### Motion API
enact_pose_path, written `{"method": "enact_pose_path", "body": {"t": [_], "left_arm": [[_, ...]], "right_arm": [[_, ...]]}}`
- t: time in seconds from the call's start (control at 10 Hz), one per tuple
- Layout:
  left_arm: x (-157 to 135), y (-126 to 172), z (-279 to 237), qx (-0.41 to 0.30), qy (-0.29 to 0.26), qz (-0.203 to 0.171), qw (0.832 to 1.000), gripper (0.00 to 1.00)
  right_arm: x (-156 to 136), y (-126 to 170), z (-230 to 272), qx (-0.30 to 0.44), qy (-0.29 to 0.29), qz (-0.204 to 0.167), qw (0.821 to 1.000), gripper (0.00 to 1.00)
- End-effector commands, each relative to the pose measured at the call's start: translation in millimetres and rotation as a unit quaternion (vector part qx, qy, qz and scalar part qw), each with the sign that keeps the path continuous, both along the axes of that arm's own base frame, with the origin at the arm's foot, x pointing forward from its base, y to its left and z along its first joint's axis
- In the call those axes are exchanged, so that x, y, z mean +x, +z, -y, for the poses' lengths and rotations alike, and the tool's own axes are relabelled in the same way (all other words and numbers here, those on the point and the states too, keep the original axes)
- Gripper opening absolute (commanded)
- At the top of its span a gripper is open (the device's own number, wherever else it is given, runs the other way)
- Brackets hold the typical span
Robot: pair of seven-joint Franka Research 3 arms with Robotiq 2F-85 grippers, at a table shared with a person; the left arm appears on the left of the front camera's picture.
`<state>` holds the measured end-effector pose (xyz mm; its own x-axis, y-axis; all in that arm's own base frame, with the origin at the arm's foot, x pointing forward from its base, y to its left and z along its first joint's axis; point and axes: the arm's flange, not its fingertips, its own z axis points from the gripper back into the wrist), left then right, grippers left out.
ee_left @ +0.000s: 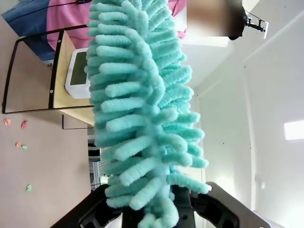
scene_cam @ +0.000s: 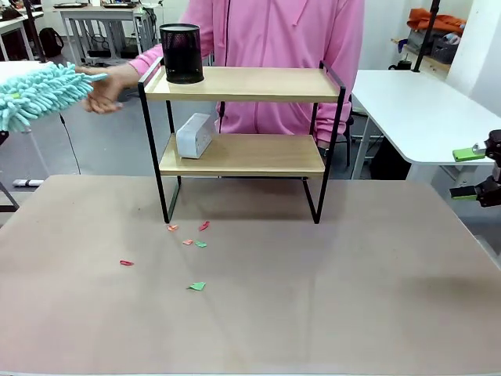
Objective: Clean the shelf.
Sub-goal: Hand the Duster back to the human.
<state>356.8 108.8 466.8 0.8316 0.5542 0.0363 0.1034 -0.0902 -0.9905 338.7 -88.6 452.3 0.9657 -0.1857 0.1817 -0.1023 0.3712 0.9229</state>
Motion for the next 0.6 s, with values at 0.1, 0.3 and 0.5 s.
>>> {"method": "enact_pose_path", "body": {"t": [0.1,0.3,0.5], "left_arm": [[-3.1,0.6,-0.1,0.001,-0.006,0.014,1.0,0.0],[-3.1,0.6,-0.1,0.001,-0.006,0.014,1.0,0.0],[-3.1,0.6,-0.1,0.001,-0.006,0.014,1.0,0.0]], "right_arm": [[-0.5,2.5,0.1,0.004,0.002,0.0,1.0,1.0],[-0.5,2.5,0.1,0.004,0.002,0.0,1.0,1.0],[-0.5,2.5,0.1,0.004,0.002,0.0,1.0,1.0]]}}
